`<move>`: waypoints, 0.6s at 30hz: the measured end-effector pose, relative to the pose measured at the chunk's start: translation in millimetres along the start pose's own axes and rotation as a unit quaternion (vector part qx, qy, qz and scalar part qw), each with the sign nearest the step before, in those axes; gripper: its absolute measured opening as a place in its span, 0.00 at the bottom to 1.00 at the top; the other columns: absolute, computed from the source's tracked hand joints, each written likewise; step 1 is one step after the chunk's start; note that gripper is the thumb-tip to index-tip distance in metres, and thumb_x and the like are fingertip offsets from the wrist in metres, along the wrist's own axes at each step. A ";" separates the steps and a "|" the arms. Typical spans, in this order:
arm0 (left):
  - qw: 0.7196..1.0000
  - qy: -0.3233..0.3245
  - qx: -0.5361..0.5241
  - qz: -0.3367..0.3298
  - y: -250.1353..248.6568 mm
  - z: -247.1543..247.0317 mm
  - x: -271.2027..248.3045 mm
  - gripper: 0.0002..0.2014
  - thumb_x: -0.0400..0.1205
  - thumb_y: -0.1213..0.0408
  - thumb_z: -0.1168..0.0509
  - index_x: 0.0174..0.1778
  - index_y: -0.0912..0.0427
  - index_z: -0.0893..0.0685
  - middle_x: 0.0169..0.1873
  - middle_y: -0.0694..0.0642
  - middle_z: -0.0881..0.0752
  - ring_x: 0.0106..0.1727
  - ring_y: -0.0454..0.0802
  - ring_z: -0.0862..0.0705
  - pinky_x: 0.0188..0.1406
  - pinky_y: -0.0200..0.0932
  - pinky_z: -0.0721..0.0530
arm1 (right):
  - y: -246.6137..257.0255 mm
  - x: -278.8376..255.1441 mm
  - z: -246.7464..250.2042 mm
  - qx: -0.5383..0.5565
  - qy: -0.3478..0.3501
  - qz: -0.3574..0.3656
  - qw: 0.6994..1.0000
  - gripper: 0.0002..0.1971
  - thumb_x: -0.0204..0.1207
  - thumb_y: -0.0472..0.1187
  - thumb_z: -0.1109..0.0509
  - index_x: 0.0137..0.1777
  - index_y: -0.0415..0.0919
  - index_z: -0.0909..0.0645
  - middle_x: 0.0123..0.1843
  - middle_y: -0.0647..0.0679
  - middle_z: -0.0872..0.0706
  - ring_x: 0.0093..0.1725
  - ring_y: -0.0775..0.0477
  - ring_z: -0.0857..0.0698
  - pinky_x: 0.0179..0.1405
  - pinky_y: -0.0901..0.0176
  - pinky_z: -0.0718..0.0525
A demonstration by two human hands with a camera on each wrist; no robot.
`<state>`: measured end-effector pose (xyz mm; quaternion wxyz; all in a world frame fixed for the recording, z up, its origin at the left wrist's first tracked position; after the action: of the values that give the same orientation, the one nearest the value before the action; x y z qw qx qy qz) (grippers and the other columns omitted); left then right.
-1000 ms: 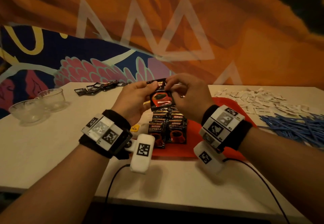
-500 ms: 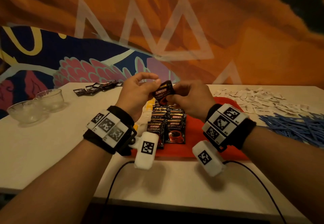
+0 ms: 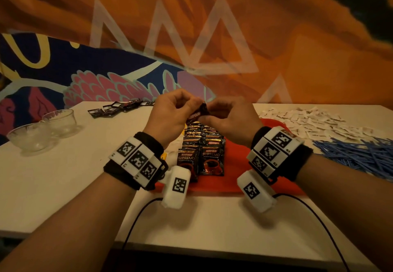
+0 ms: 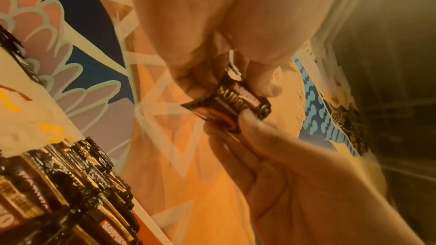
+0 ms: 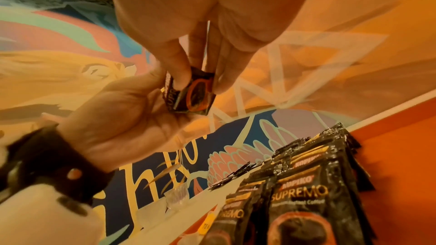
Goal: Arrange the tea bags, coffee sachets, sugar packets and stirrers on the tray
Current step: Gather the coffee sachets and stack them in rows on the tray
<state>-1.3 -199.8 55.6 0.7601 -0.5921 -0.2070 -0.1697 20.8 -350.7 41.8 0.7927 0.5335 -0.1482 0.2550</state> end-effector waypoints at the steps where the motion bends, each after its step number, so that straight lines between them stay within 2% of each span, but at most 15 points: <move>1: 1.000 -0.009 0.002 -0.003 0.1 1.3 1.3 0.04 0.85 0.68 0.34 0.45 0.62 0.16 0.35 0.54 0.14 0.33 0.35 0.15 0.35 0.30 0.16 | 2.2 -1.4 -2.1 0.000 0.009 0.014 1.000 0.07 0.71 0.36 0.19 0.48 0.42 0.11 0.46 0.49 0.07 0.49 0.53 0.08 0.58 0.52 0.12; 3: 1.000 -0.011 0.014 -0.008 0.1 2.7 3.4 0.03 0.84 0.68 0.31 0.46 0.58 0.18 0.36 0.58 0.12 0.35 0.42 0.12 0.34 0.37 0.13 | 2.9 -3.5 -4.8 0.010 0.016 0.024 1.000 0.06 0.71 0.36 0.19 0.46 0.45 0.11 0.45 0.48 0.07 0.48 0.52 0.08 0.57 0.53 0.12; 5: 1.000 -0.005 0.026 -0.015 -0.4 3.0 4.3 0.07 0.82 0.69 0.29 0.47 0.54 0.19 0.34 0.57 0.12 0.34 0.47 0.11 0.31 0.40 0.13 | 0.8 -3.8 -4.5 0.022 0.014 0.017 1.000 0.06 0.71 0.37 0.19 0.44 0.47 0.11 0.44 0.49 0.07 0.47 0.52 0.08 0.56 0.53 0.13; 7: 0.999 -0.012 0.038 -0.022 -0.3 4.3 4.8 0.07 0.81 0.68 0.27 0.49 0.53 0.18 0.34 0.55 0.12 0.33 0.47 0.11 0.32 0.41 0.12 | 0.9 -3.5 -4.0 0.017 0.011 0.011 1.000 0.06 0.71 0.37 0.19 0.42 0.48 0.11 0.42 0.51 0.07 0.46 0.53 0.09 0.54 0.54 0.13; 9: 0.999 -0.025 0.042 -0.023 1.7 6.9 5.2 0.06 0.81 0.65 0.27 0.50 0.54 0.17 0.38 0.54 0.11 0.38 0.47 0.10 0.36 0.40 0.11 | 3.5 -2.5 -3.2 -0.005 0.003 0.007 1.000 0.04 0.71 0.39 0.19 0.43 0.47 0.10 0.42 0.52 0.08 0.44 0.54 0.09 0.51 0.53 0.13; 11: 0.999 -0.027 0.030 -0.013 4.8 8.6 4.5 0.04 0.82 0.62 0.28 0.49 0.57 0.15 0.41 0.53 0.11 0.42 0.43 0.11 0.42 0.37 0.11 | 4.5 -1.1 -0.5 -0.036 -0.015 0.000 0.999 0.02 0.72 0.41 0.19 0.44 0.46 0.09 0.42 0.53 0.09 0.41 0.61 0.13 0.44 0.61 0.19; 13: 0.999 -0.014 0.034 -0.006 7.6 6.9 2.9 0.05 0.82 0.61 0.29 0.46 0.60 0.13 0.39 0.53 0.11 0.38 0.40 0.13 0.40 0.32 0.15 | 5.0 -0.4 4.3 -0.059 -0.038 0.004 0.998 0.02 0.73 0.42 0.20 0.42 0.46 0.11 0.39 0.57 0.11 0.38 0.65 0.18 0.40 0.68 0.26; 15: 0.998 -0.016 0.052 -0.006 11.5 6.4 2.7 0.07 0.83 0.61 0.29 0.44 0.62 0.12 0.35 0.54 0.11 0.35 0.39 0.15 0.37 0.33 0.17 | 4.8 -0.8 5.4 -0.056 -0.041 0.004 0.998 0.02 0.73 0.41 0.20 0.42 0.46 0.11 0.36 0.59 0.12 0.38 0.65 0.19 0.42 0.71 0.26; 18: 0.998 -0.034 0.052 0.009 18.8 8.0 3.6 0.07 0.83 0.62 0.29 0.45 0.64 0.11 0.34 0.54 0.10 0.35 0.43 0.12 0.37 0.39 0.15 | 3.7 -3.0 0.1 -0.065 -0.007 -0.020 0.998 0.05 0.72 0.41 0.20 0.39 0.50 0.13 0.36 0.59 0.12 0.38 0.66 0.16 0.42 0.72 0.23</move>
<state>10.4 -187.5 43.5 0.7838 -0.5594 -0.2354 -0.1316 16.3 -350.5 43.2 0.8297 0.4854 -0.1588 0.2251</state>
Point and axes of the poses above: each hand's wrist, its own x-axis towards the middle knuckle, its own z-axis out of the back of the hand, y = z × x, the point moved 5 cm from there along x, towards the middle knuckle
